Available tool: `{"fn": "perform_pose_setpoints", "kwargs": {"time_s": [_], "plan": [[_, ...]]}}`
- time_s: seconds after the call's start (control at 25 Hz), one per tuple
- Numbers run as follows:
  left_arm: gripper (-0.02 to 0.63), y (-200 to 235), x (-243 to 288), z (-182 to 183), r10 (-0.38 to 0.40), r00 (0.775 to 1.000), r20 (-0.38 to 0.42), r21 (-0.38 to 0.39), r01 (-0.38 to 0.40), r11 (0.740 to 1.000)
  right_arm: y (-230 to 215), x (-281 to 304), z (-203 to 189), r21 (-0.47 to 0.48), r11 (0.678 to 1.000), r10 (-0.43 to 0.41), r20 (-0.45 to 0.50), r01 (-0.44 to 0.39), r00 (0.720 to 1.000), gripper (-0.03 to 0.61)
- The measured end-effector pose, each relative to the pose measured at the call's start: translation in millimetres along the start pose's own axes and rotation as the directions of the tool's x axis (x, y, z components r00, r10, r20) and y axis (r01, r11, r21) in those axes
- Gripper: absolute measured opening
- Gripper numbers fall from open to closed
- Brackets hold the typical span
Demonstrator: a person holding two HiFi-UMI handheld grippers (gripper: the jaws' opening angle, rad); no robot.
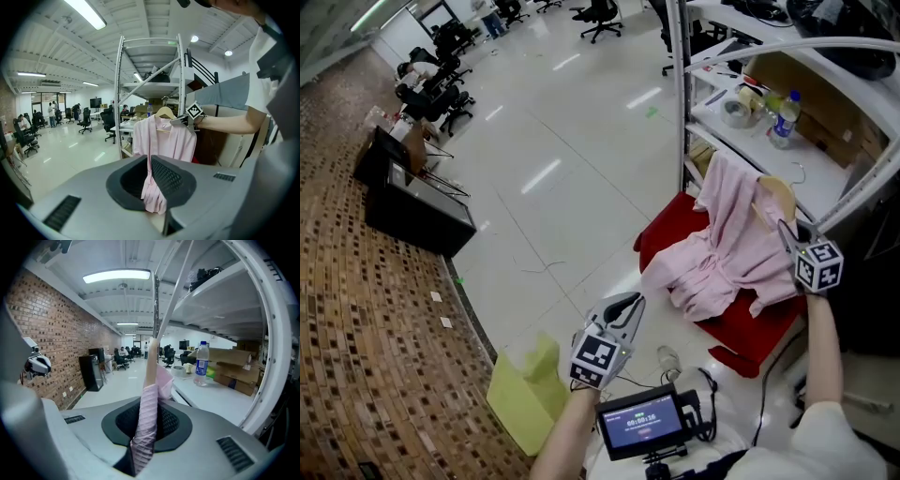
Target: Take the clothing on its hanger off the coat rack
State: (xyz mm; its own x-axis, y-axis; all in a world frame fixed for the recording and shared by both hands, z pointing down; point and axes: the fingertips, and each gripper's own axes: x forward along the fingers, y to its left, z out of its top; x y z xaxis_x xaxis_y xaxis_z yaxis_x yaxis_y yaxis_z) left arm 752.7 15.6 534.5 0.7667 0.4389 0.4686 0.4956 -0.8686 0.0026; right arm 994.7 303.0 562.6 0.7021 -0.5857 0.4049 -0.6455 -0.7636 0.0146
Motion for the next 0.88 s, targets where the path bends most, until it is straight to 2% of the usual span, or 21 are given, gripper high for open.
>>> {"fn": "perform_pose_setpoints", "kwargs": {"time_s": [0.16,0.44,0.64,0.88], "plan": [[0.021,-0.4,-0.1,0.1,-0.003,1.0,0.014,-0.037,0.004,0.999,22.0,15.7,-21.4,0.008,0.998,0.059,-0.036,-0.059,0.998,0.032],[0.021,-10.2,8.5,-5.2,-0.014,1.0,0.002,-0.034,0.014,0.999,45.1,35.9,-61.9,0.064,0.989,0.138,-0.068,-0.134,0.988,0.032],[0.021,-13.4,7.8,-14.0,-0.015,1.0,-0.017,-0.037,0.014,0.999,59.1,52.0,-95.8,0.102,0.982,0.171,-0.107,-0.161,0.979,0.032],[0.021,-16.5,6.3,-21.6,-0.023,0.999,-0.026,-0.055,0.021,0.998,75.1,66.2,-125.4,0.163,0.967,0.212,-0.096,-0.194,0.973,0.032]]}}
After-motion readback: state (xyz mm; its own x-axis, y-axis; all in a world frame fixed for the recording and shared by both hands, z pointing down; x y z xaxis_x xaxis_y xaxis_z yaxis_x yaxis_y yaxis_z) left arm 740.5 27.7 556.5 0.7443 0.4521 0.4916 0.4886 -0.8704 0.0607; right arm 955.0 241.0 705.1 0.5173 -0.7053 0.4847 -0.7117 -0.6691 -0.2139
